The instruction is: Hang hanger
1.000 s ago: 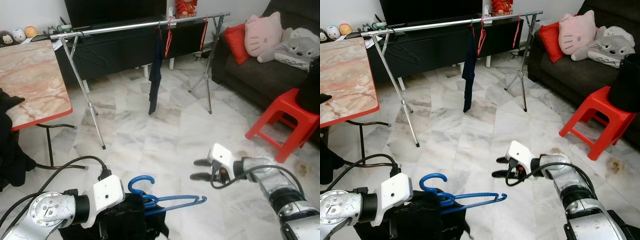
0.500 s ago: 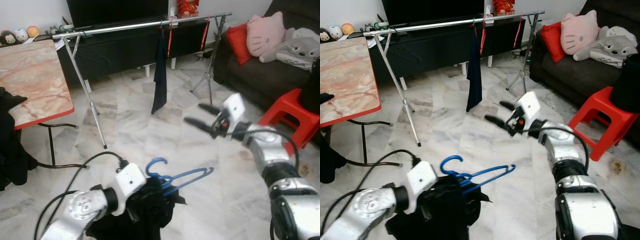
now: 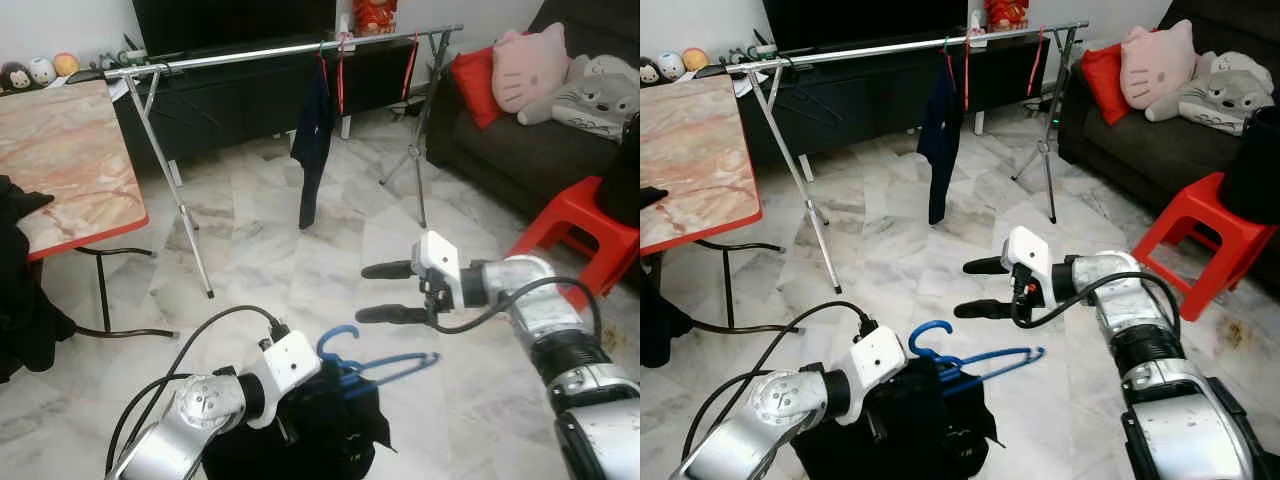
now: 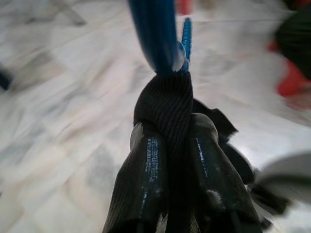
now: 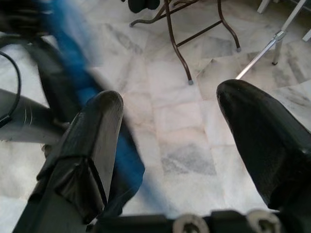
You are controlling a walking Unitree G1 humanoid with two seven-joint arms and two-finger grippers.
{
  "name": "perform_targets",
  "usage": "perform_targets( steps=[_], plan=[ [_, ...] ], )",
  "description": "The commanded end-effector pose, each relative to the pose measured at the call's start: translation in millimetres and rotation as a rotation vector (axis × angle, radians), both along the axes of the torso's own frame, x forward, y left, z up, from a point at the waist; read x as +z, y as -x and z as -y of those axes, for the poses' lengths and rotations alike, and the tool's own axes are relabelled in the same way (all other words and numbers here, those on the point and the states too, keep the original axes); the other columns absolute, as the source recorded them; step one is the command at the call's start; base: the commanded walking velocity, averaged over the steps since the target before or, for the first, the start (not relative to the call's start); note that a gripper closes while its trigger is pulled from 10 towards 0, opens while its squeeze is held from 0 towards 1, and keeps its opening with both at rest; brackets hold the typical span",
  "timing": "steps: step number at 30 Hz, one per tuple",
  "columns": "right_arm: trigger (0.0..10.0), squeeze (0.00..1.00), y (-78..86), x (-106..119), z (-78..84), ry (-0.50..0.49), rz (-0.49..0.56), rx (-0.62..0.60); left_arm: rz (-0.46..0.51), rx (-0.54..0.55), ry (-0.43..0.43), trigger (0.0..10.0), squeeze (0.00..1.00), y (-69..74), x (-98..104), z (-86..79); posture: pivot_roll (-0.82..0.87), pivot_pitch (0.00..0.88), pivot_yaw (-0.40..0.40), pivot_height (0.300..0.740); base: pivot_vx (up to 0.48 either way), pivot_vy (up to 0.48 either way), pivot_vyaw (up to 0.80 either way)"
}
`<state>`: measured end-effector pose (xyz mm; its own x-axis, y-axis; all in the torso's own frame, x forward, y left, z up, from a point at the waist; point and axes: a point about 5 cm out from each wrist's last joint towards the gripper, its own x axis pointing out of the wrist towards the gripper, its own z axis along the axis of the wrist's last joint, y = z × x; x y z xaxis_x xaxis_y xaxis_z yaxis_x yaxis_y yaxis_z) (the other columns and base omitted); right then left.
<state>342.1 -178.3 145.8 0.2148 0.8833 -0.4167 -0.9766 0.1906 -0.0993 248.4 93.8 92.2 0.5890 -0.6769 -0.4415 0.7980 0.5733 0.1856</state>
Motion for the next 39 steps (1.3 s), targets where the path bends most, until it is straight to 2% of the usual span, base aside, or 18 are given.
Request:
perform_targets(
  steps=[1, 2, 3, 4, 8, 11, 14, 16, 20, 22, 23, 25, 26, 28, 29, 34, 37, 39],
  plan=[
    [10.0, 0.00, -1.2, 7, -1.9, 0.025, 0.028, 0.032, 0.029, 0.079, -0.007, 10.0, 0.00, -10.3, 2, -3.5, -0.07, 0.000, -0.016, 0.740, 0.000, 0.000, 0.00],
    [10.0, 0.00, -1.1, 7, -1.8, 0.026, 0.029, 0.032, 0.027, 0.087, -0.005, 10.0, 0.00, -11.2, 2, -3.6, -0.07, 0.000, -0.016, 0.740, 0.000, 0.000, 0.00],
    [10.0, 0.00, -4.9, 10, -1.9, 0.019, 0.057, -0.006, 0.044, 0.180, 0.077, 10.0, 0.00, -22.6, 8, -3.9, -0.09, 0.000, -0.014, 0.740, 0.000, 0.000, 0.00],
    [10.0, 0.00, -6.0, 10, -2.0, 0.017, 0.065, -0.016, 0.048, 0.206, 0.101, 10.0, 0.00, -25.7, 9, -4.0, -0.09, 0.000, -0.014, 0.740, 0.000, 0.000, 0.00],
    [10.0, 0.00, -11.4, 18, -2.3, -0.016, 0.101, -0.074, 0.046, 0.298, 0.142, 10.0, 0.00, -36.5, 13, -5.8, -0.09, 0.000, -0.012, 0.740, 0.000, 0.000, 0.00],
    [10.0, 0.00, -21.9, 46, -9.1, -0.171, 0.197, -0.158, 0.045, 0.383, 0.142, 10.0, 0.00, -43.2, 9, 1.0, -0.10, 0.000, -0.013, 0.740, 0.000, 0.000, 0.00],
    [10.0, 0.00, -25.0, 62, -13.9, -0.271, 0.222, -0.185, 0.049, 0.523, 0.194, 10.0, 0.00, -50.9, 9, 1.5, -0.10, 0.000, -0.012, 0.740, 0.000, 0.000, 0.00],
    [10.0, 0.00, -23.6, 71, -20.9, -0.325, 0.242, -0.174, 0.101, 0.605, 0.264, 10.0, 0.00, -56.4, 16, 0.1, -0.11, 0.000, -0.010, 0.740, 0.000, 0.000, 0.00],
    [10.0, 0.00, -22.1, 81, -39.2, -0.427, 0.283, -0.196, 0.313, 0.688, 0.376, 10.0, 0.00, -64.5, 45, -7.3, -0.10, 0.000, -0.014, 0.740, 0.000, 0.000, 0.00],
    [10.0, 0.00, -18.6, 81, -52.0, -0.488, 0.271, -0.197, 0.396, 0.777, 0.495, 10.0, 0.00, -67.5, 62, -17.3, -0.09, 0.000, -0.015, 0.740, 0.000, 0.000, 0.00],
    [10.0, 0.00, -18.6, 81, -52.0, -0.488, 0.271, -0.197, 0.396, 0.777, 0.495, 10.0, 0.00, -67.5, 62, -17.3, -0.09, 0.000, -0.015, 0.740, 0.000, 0.000, 0.00],
    [10.0, 0.00, -14.3, 79, -58.7, -0.508, 0.259, -0.182, 0.433, 0.834, 0.621, 10.0, 0.00, -66.9, 74, -23.5, -0.08, 0.000, -0.018, 0.740, 0.000, 0.000, 0.00],
    [10.0, 0.00, -14.3, 79, -58.7, -0.508, 0.259, -0.182, 0.433, 0.834, 0.621, 10.0, 0.00, -66.9, 74, -23.5, -0.08, 0.000, -0.018, 0.740, 0.000, 0.000, 0.00],
    [10.0, 0.00, -9.0, 77, -66.1, -0.533, 0.236, -0.175, 0.496, 0.905, 0.787, 10.0, 0.00, -63.4, 87, -29.6, -0.08, 0.000, -0.018, 0.740, 0.000, 0.000, 0.00],
    [10.0, 0.00, -9.0, 77, -66.5, -0.538, 0.232, -0.182, 0.506, 0.917, 0.824, 10.0, 0.00, -62.5, 89, -30.1, -0.09, 0.000, -0.017, 0.740, 0.000, 0.000, 0.00],
    [10.0, 0.00, -12.9, 83, -67.9, -0.583, 0.240, -0.253, 0.616, 0.887, 0.878, 10.0, 0.00, -56.7, 102, -24.9, -0.09, 0.000, -0.017, 0.740, 0.000, 0.000, 0.00],
    [10.0, 0.00, -15.8, 84, -67.6, -0.599, 0.242, -0.292, 0.671, 0.848, 0.820, 10.0, 0.00, -55.5, 104, -17.7, -0.09, 0.000, -0.020, 0.740, 0.000, 0.000, 0.00],
    [10.0, 0.00, -16.4, 85, -68.7, -0.614, 0.238, -0.315, 0.752, 0.850, 0.716, 10.0, 0.00, -54.2, 103, -15.0, -0.09, 0.000, -0.021, 0.740, 0.000, 0.000, 0.00]
  ],
)
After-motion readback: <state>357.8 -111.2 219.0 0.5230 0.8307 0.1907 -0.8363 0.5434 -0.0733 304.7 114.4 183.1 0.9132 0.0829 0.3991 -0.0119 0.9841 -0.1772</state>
